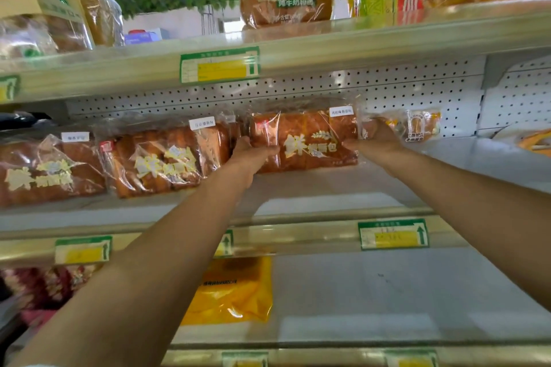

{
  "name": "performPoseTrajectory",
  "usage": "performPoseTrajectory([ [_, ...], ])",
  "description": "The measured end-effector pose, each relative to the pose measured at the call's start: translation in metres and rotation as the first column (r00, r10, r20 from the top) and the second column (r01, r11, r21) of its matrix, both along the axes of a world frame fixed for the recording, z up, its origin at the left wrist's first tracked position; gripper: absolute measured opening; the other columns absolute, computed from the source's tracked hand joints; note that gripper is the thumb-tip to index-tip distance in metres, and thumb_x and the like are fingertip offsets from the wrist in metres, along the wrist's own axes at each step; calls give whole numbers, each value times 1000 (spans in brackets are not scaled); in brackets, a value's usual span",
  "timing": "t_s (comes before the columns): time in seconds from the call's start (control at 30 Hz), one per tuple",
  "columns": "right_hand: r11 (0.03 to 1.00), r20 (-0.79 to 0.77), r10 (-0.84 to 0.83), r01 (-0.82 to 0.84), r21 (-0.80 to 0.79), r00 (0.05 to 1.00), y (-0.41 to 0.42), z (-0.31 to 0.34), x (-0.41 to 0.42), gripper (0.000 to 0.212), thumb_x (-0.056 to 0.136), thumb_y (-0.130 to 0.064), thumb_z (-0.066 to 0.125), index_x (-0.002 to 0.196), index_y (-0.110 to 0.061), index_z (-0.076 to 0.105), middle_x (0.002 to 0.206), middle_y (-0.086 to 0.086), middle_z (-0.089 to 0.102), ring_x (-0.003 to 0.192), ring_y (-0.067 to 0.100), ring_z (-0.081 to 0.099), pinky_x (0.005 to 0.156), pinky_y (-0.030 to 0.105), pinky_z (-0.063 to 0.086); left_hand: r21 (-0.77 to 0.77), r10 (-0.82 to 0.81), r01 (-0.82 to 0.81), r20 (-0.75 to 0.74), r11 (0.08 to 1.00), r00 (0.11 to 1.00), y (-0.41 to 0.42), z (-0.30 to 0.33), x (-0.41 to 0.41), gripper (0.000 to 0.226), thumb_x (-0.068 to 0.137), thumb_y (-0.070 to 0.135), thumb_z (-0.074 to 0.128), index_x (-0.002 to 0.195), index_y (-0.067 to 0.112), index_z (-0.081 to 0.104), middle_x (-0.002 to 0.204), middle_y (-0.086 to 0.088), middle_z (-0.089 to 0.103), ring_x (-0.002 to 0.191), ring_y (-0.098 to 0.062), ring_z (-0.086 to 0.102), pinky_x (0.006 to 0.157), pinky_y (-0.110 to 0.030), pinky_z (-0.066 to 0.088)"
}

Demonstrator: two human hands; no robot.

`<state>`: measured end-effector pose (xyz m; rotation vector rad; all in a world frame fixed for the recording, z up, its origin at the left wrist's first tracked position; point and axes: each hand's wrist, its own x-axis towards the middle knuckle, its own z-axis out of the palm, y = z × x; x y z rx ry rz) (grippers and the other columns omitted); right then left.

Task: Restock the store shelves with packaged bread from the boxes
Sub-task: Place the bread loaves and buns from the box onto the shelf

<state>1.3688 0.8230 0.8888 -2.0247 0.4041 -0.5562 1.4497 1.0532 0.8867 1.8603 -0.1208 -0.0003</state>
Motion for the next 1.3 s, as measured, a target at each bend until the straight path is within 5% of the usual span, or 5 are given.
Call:
performPoseTrajectory([
  [0.3,997,262,73,-76,-1,962,107,-1,-38,23,91,-10,65,113,-9,67,108,0,62,107,18,60,75,1,39,-505,-62,46,-15,862,998,50,-1,-79,39,93,2,62,130,9,50,106,-9,66,96,-24,66,88,-35,56],
  [0.47,975,286,211,-222,9,935,171,-7,-64,10,97,-12,58,98,-10,68,73,2,65,47,5,55,42,11,40,-533,-45,61,43,844,998,104,-9,-130,17,93,2,62,98,17,68,100,-10,75,81,-19,71,80,-35,61],
  [0.67,918,333,363,-395,30,870,260,-26,-81,14,98,-13,55,98,-5,67,68,6,65,40,7,48,40,16,39,-545,63,-23,55,838,997,190,-31,-164,16,97,7,58,107,14,68,87,-3,74,74,-16,69,66,-27,57],
  [0.9,681,228,702,-730,64,674,374,-91,-82,15,97,-5,55,84,-5,64,61,14,59,33,8,47,34,15,33,-566,303,-264,-26,781,953,301,-89,-192,16,97,4,54,95,16,65,73,0,71,61,-12,63,52,-21,51],
  [1.3,375,-178,926,-867,328,333,505,-240,-52,13,96,-13,59,95,-6,69,70,13,68,51,19,58,44,30,42,-484,488,-734,-548,477,679,431,-259,-208,11,97,13,56,102,11,65,77,-1,68,58,-11,56,56,-23,48],
])
